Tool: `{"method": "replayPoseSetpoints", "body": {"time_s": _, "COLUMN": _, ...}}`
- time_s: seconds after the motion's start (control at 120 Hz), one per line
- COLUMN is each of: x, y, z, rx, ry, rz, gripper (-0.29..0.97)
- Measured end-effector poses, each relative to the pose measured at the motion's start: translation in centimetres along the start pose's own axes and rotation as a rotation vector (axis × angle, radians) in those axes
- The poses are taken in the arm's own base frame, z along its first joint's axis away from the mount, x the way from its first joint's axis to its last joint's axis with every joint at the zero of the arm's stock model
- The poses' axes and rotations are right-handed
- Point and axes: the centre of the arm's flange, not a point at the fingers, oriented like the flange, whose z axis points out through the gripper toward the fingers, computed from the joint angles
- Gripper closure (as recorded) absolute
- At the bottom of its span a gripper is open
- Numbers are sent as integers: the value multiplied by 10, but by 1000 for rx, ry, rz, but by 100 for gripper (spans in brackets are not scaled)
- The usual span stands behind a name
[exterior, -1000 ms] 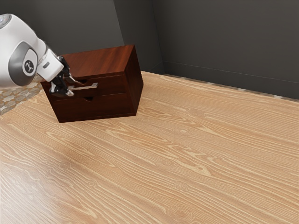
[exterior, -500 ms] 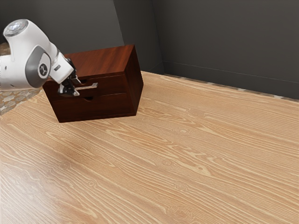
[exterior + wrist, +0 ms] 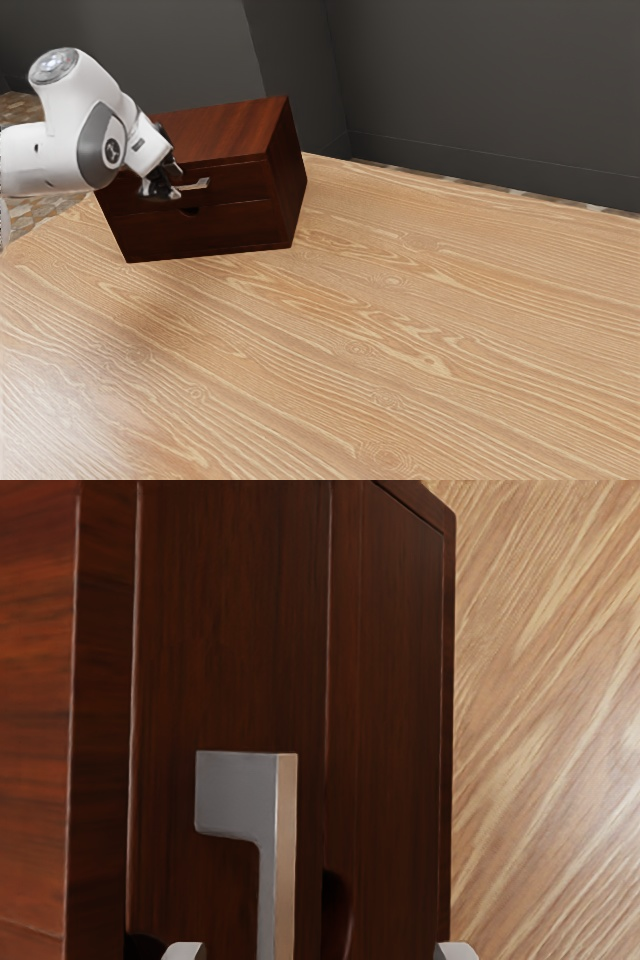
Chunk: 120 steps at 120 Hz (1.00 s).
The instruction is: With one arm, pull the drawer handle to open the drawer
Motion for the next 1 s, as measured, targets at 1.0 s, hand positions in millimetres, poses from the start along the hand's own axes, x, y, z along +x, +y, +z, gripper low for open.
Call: {"method": "replayPoseSetpoints", "body": {"time_s": 1.0, "x": -14, "y": 3, "z": 30, "rx": -6, "ry": -19, "rz": -27, "gripper": 52}}
